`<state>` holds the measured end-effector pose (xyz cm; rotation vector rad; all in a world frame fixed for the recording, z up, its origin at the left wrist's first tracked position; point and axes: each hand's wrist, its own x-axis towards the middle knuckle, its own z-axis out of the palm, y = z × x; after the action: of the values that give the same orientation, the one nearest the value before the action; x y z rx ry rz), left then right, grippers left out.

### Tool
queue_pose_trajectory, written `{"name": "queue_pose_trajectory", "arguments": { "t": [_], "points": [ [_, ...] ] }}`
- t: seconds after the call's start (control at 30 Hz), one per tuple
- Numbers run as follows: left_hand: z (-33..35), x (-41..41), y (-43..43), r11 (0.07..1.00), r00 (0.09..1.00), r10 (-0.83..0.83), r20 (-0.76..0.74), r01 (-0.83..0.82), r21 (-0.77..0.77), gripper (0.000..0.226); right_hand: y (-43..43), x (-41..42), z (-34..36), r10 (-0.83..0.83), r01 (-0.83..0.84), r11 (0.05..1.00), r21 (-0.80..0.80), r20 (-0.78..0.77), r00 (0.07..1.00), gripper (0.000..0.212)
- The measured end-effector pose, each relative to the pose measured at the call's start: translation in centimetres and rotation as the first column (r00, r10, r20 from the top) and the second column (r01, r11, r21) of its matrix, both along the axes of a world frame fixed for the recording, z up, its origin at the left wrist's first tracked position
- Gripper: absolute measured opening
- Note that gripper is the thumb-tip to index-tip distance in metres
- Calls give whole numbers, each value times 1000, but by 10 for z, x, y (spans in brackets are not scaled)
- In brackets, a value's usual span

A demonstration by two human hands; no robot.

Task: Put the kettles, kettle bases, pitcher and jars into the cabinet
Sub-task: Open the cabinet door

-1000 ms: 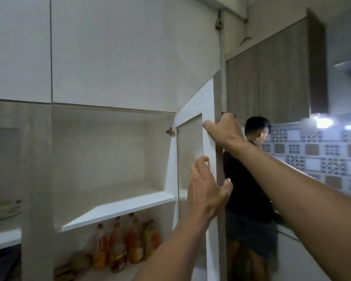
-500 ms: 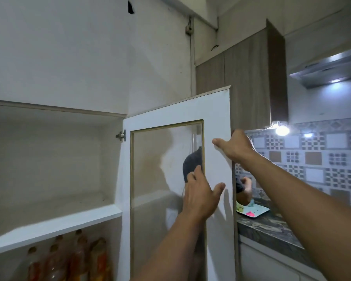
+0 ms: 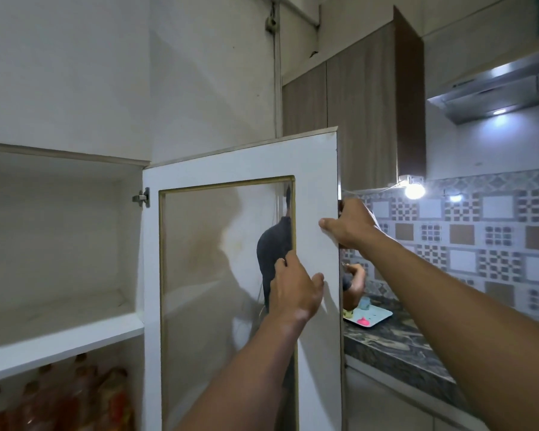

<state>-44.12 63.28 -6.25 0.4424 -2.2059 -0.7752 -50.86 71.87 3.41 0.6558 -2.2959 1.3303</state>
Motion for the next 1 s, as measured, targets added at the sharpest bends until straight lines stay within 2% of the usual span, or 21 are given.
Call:
{"name": "queue_pose_trajectory", "arguments": {
  "t": [0.07, 0.17, 0.23, 0.3, 0.5, 0.63, 0.8, 1.0],
  "points": [
    [3, 11, -5, 1000, 999, 2, 38, -1, -29, 54, -3, 15, -1, -84, 85, 996, 20, -45, 995, 52],
    [12, 37, -16, 998, 996, 39, 85, -34, -53, 61, -7, 50, 1, -309, 313, 949, -37, -305, 901, 58],
    [19, 60, -31, 996, 993, 71, 90, -66, -62, 66, -14, 80, 5, -313, 300, 948, -105, -475, 822, 50],
    [22, 88, -49, 989, 988, 123, 95, -114, -90, 65, -29, 108, 7, -206, 204, 977, -65, -548, 811, 46],
    [7, 208, -123, 913, 917, 371, 147, -331, -238, 54, -111, 206, -30, 133, -17, 967, 256, -445, 886, 53],
    [-8, 306, -190, 804, 816, 560, 142, -495, -330, 53, -190, 273, -64, 342, -208, 906, 368, -350, 872, 56],
    [-32, 439, -257, 640, 618, 763, 189, -682, -354, 60, -295, 375, -106, 585, -426, 771, 474, -262, 768, 61],
    [-64, 592, -315, 359, 266, 924, 277, -851, -382, 71, -408, 513, -151, 834, -646, 524, 555, -180, 522, 64]
  ]
}}
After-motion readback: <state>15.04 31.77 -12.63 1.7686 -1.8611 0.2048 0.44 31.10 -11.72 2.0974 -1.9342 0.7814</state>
